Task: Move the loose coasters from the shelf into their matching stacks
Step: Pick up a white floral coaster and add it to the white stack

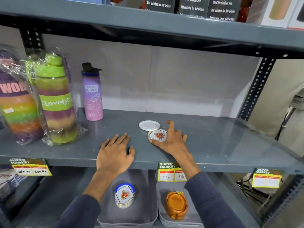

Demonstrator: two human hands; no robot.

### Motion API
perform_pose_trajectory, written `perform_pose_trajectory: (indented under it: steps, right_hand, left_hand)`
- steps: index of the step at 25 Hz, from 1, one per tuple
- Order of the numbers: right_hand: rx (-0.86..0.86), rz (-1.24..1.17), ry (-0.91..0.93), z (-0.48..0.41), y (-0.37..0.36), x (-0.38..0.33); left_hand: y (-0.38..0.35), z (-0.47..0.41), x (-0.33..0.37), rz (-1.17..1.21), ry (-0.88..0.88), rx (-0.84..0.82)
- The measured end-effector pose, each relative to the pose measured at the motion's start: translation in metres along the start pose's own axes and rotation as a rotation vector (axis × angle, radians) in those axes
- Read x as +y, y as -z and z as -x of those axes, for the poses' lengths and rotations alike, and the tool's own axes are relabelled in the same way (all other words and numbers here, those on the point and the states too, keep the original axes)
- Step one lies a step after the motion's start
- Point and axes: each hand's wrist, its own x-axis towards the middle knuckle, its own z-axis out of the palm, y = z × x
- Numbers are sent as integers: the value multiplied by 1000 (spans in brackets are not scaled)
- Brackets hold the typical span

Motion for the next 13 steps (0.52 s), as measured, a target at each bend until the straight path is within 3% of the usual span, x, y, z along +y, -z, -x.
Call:
perform_pose_trajectory:
  steps: [8,13]
  right_hand:
    - [-154,-8,4,-64,-14,-34]
    - [-141,-71,10,-79,-30,-32]
  left_hand:
    - [-3,-1,-2,8,0,16]
    - [-4,-1,-2,3,-6,38]
